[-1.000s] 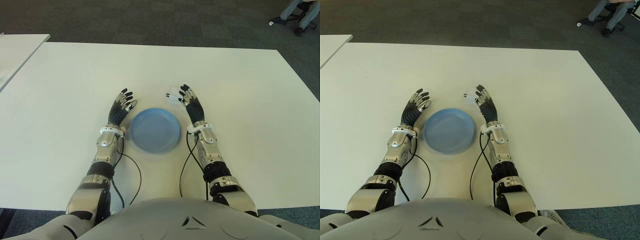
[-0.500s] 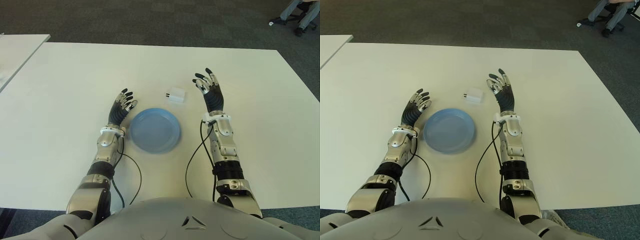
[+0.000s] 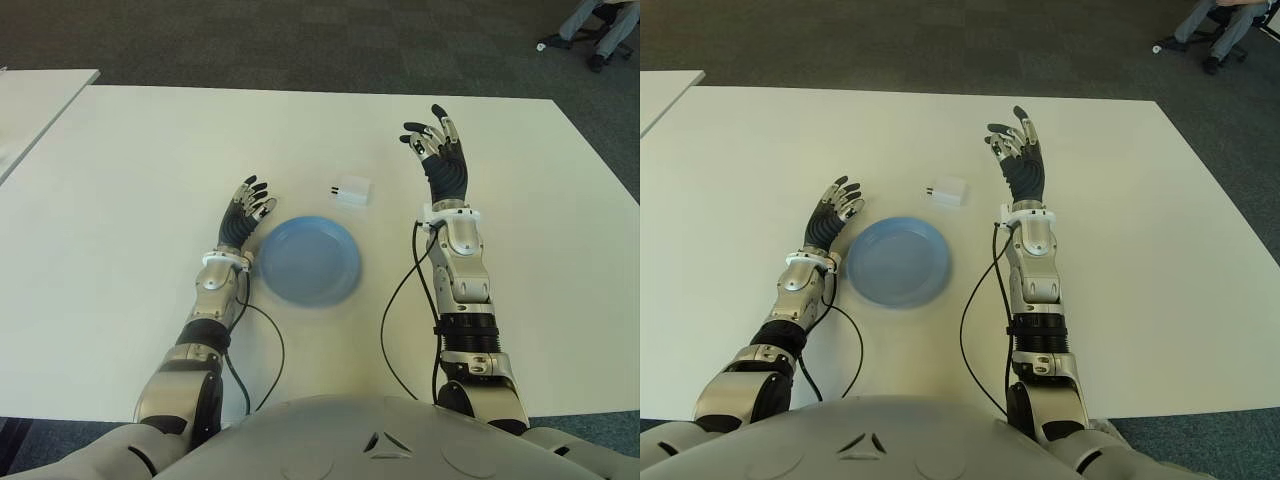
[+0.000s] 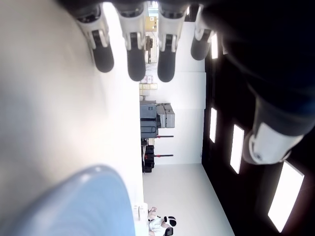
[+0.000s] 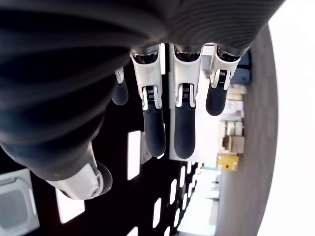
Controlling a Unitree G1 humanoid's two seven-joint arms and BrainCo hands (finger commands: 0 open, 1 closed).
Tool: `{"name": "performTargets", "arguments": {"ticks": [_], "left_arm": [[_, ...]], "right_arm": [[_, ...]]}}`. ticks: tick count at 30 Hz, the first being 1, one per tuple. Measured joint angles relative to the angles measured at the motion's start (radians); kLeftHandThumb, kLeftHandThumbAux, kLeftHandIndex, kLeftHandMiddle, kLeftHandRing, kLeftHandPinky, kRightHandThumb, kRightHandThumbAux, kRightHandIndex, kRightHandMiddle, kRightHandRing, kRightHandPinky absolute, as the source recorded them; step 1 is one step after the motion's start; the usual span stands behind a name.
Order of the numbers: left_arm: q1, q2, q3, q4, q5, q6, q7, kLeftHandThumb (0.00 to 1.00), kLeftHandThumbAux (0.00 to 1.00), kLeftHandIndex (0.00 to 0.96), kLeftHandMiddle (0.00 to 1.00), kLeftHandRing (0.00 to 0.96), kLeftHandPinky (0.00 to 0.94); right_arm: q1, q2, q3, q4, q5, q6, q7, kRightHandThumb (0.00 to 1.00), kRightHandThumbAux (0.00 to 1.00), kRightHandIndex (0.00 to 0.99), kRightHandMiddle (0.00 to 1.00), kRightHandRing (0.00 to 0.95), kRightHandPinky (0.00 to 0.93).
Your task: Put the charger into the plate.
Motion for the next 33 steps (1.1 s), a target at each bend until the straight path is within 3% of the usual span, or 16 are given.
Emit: {"name": "performTargets", "arguments": {"ticks": [5, 13, 18, 26, 33], "left_arm": [[-0.006, 0.0, 0.0, -0.001, 0.0, -0.009, 0.002, 0.0, 0.581, 0.07, 0.173, 0.165, 0.163], [-0.008, -0.002, -0.001, -0.007, 0.0, -0.02, 0.002, 0.0, 0.578, 0.069, 0.174, 0.166, 0.166], [-0.007, -0.005, -0.002, 0.002, 0.0, -0.019, 0.003, 0.0, 0.58, 0.07, 0.176, 0.168, 0.17], [-0.002, -0.012, -0.003, 0.008, 0.005, -0.019, 0.013, 0.0, 0.575, 0.06, 0.175, 0.168, 0.164], [0.003, -0.018, -0.003, -0.001, 0.009, -0.016, 0.015, 0.0, 0.57, 0.058, 0.176, 0.168, 0.167]], "right_arm": [[-0.105, -0.063, 0.062, 0.188, -0.156, -0.122, -0.095, 0.46, 0.674, 0.095, 0.261, 0.283, 0.29], [-0.255, -0.146, 0.175, 0.502, -0.337, -0.231, -0.237, 0.315, 0.626, 0.036, 0.093, 0.098, 0.1], [-0.339, -0.179, 0.275, 0.704, -0.454, -0.3, -0.32, 0.28, 0.586, 0.011, 0.035, 0.036, 0.04], [-0.463, -0.187, 0.442, 0.997, -0.611, -0.338, -0.401, 0.266, 0.464, 0.0, 0.001, 0.001, 0.001], [-0.506, -0.186, 0.502, 1.107, -0.637, -0.336, -0.401, 0.272, 0.413, 0.0, 0.0, 0.0, 0.0]]}}
